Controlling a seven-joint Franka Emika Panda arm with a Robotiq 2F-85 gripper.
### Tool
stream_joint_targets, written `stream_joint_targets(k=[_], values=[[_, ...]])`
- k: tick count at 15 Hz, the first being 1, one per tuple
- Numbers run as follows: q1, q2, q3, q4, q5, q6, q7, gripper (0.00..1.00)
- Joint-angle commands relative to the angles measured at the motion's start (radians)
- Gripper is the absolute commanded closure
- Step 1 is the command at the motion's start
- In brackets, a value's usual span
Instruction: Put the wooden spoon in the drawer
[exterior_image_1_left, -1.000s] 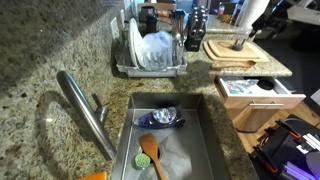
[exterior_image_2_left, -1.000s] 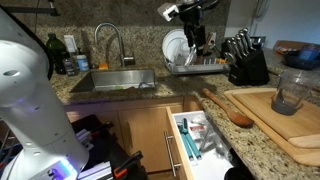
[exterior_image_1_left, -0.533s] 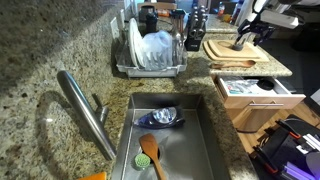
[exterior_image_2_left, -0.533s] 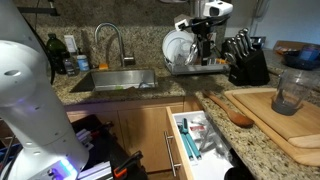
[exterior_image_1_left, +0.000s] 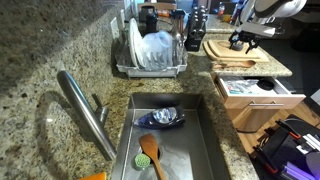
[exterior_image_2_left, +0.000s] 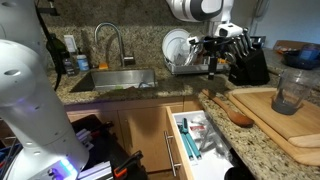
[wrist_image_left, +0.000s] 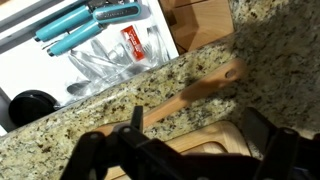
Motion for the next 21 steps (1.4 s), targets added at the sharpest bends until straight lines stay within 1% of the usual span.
stream_joint_targets(k=[1, 2, 3, 4, 7, 8, 10, 12, 13, 17, 18, 21], values=[[0.014, 0.083, -0.022, 0.089, 0.028, -0.068, 0.137, 0.0], [-0.003, 0.17, -0.033, 0.152, 0.041, -0.064, 0.153, 0.0], [-0.015, 0.218, -0.046, 0.191, 0.047, -0.071, 0.179, 0.0], [-0.027, 0.255, -0.057, 0.213, 0.072, -0.057, 0.2, 0.0], [-0.045, 0.361, -0.087, 0.302, 0.131, -0.091, 0.297, 0.0], [-0.029, 0.296, -0.084, 0.218, 0.099, -0.039, 0.242, 0.0], [-0.041, 0.356, -0.091, 0.267, 0.112, -0.049, 0.274, 0.0], [-0.04, 0.368, -0.09, 0.286, 0.113, -0.059, 0.287, 0.0], [-0.035, 0.384, -0.099, 0.298, 0.111, -0.077, 0.323, 0.0], [-0.046, 0.432, -0.118, 0.318, 0.088, -0.166, 0.375, 0.0], [-0.042, 0.403, -0.106, 0.289, 0.1, -0.122, 0.354, 0.0], [-0.044, 0.426, -0.116, 0.294, 0.098, -0.135, 0.36, 0.0]])
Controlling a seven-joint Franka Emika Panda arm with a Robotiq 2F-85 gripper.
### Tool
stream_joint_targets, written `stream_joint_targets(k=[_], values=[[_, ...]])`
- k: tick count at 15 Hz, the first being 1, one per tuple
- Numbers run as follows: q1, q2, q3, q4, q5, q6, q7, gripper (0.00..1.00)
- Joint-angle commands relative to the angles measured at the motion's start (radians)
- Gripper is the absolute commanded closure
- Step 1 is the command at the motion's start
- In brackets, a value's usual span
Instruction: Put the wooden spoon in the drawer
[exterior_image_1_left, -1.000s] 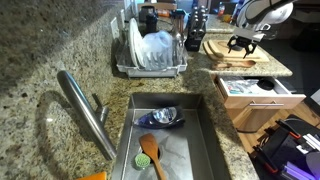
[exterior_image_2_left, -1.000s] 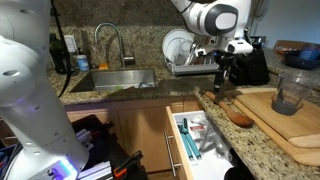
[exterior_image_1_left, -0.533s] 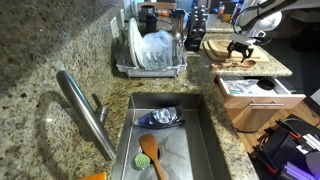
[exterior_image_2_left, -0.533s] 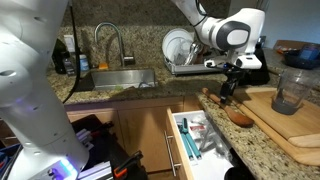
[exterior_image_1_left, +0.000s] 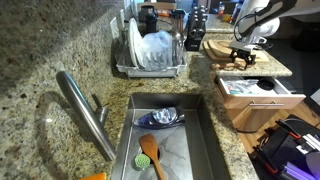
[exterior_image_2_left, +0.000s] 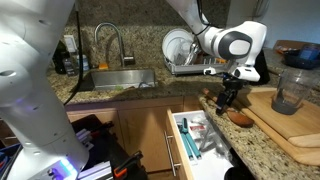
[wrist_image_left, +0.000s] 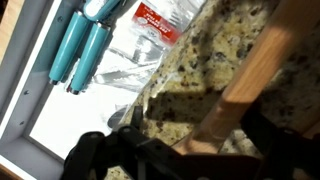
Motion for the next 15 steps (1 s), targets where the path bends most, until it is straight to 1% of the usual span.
stream_joint_targets(k=[1, 2, 3, 10, 11, 12, 13, 14, 15], values=[[-0.002, 0.001, 0.001, 0.005, -0.001, -0.004, 0.001, 0.0], [-0.003, 0.005, 0.005, 0.001, 0.0, 0.019, -0.012, 0.23], [-0.003, 0.01, 0.006, 0.001, 0.002, 0.026, -0.01, 0.26], [-0.011, 0.008, 0.016, -0.001, 0.028, 0.092, -0.017, 0.76], [-0.011, 0.006, 0.016, -0.003, 0.033, 0.105, -0.012, 0.82], [-0.012, 0.003, 0.018, -0.008, 0.04, 0.118, -0.014, 0.9], [-0.014, -0.003, 0.019, -0.013, 0.046, 0.116, -0.009, 0.95], [-0.012, -0.014, 0.018, -0.021, 0.044, 0.113, -0.012, 0.93], [-0.001, -0.073, 0.016, -0.062, 0.016, 0.118, -0.054, 0.93]])
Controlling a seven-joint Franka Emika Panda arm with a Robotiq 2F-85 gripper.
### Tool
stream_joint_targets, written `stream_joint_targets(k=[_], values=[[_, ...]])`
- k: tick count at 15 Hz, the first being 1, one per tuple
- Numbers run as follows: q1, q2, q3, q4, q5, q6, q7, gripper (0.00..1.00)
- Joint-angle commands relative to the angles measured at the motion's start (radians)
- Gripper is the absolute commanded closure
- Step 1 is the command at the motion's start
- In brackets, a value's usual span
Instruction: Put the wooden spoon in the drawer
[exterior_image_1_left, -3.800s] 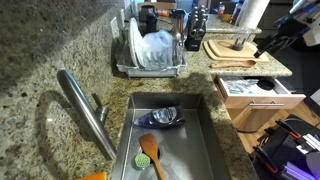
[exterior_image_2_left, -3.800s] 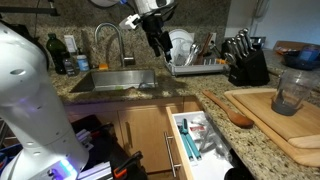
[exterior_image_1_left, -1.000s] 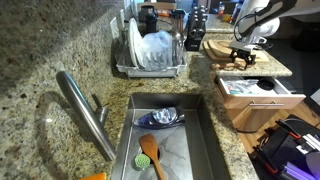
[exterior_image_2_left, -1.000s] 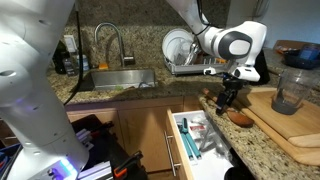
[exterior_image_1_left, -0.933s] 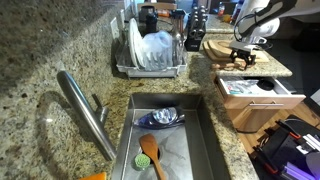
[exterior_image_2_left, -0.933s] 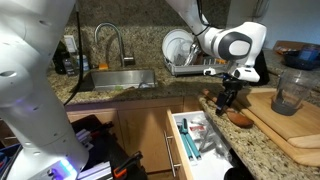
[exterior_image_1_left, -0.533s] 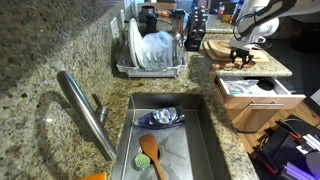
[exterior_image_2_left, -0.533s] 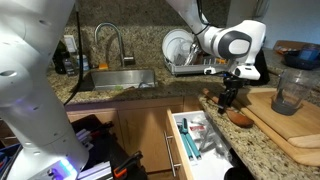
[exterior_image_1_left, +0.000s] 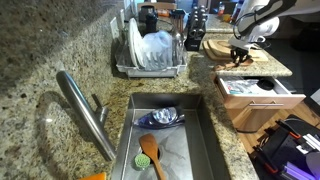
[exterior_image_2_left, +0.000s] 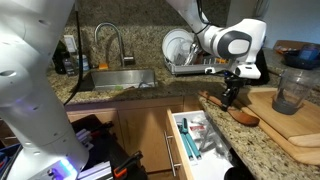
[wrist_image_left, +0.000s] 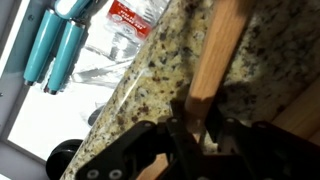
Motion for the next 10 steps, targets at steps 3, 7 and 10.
stream_joint_targets(k=[3, 7, 10], values=[[0.051, -0.227, -0.026, -0.183, -0.103, 0.135, -0.101, 0.97], [0.065, -0.415, -0.031, -0.376, -0.244, 0.22, -0.201, 0.94], [0.037, -0.478, -0.055, -0.492, -0.35, 0.174, -0.203, 0.94]])
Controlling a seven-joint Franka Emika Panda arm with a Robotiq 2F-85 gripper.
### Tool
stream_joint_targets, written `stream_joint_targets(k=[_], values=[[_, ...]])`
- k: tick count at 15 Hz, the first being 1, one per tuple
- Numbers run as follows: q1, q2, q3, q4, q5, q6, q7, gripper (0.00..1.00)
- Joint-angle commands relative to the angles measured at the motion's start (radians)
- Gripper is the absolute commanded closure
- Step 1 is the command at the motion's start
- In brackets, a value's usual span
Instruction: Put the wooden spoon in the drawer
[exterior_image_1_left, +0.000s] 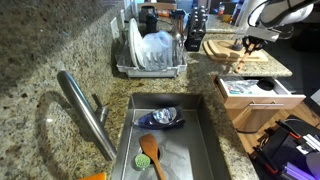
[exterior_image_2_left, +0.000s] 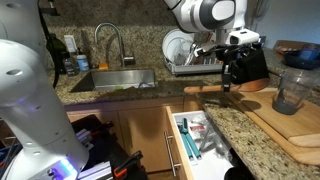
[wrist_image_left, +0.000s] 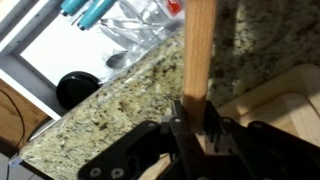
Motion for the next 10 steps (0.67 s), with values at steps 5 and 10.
stream_joint_targets(k=[5, 10], values=[[-0.056, -0.054, -0.056, -0.169, -0.173, 0.002, 0.006, 0.77], [-0.088, -0.026, -0.056, -0.189, -0.048, 0.001, 0.003, 0.94]])
